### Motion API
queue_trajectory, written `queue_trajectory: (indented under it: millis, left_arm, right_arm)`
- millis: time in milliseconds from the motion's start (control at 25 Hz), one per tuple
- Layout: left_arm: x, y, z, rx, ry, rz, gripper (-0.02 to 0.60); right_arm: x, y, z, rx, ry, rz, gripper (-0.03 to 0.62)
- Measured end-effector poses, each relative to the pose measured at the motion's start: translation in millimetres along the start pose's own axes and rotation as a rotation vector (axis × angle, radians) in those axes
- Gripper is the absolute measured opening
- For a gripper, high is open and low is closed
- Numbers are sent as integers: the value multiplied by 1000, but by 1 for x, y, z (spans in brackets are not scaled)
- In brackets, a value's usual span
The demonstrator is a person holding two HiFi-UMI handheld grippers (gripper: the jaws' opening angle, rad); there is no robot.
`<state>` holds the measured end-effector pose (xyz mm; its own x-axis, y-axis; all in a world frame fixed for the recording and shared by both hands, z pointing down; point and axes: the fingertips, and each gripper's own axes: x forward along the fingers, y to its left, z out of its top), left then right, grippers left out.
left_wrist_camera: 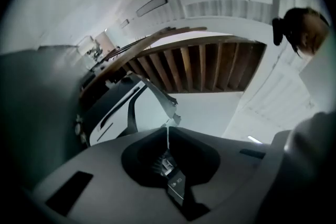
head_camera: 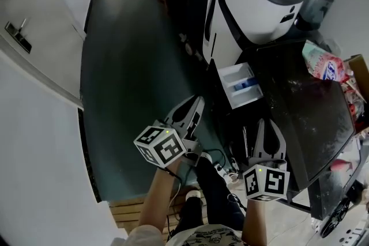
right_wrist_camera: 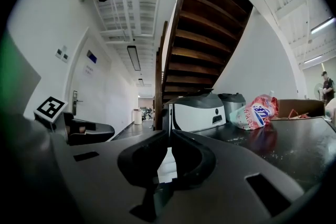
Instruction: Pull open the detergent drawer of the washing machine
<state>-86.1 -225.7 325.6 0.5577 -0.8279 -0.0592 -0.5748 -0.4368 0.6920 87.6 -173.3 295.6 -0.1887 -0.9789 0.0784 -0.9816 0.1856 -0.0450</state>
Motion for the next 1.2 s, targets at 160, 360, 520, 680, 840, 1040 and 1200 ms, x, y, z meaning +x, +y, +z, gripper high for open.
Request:
queue_trajectory:
  millis: [160,360,520,680,840,1040,1200]
  left_arm:
    - [-21,-40,21,172,-38,50,14]
    - [-54,-85,40,399,-81,131,14]
    - [-77,-118,46,545,-108,175,14]
    - [-95,-144,55,643,-140,211,14]
    - [-116,-162,59,715,-160,274,14]
    - [-136,-176,60,729,-176,301,14]
    - [-145,-181,59,767,-179,333,14]
  right_arm:
    - [-23,4,20,-4,-26,4,35]
    - [-56,12,41,-27,-49,23,35]
    - [-81,17,55,-50,-69,27,35]
    - [-97,24,69,-54,-102,36,35]
    - [-114,30,82,-67,-119,50,34]
    - [-129,37,93,-82,-134,64,34]
    - [-135,40,97,-81,-146,74,34]
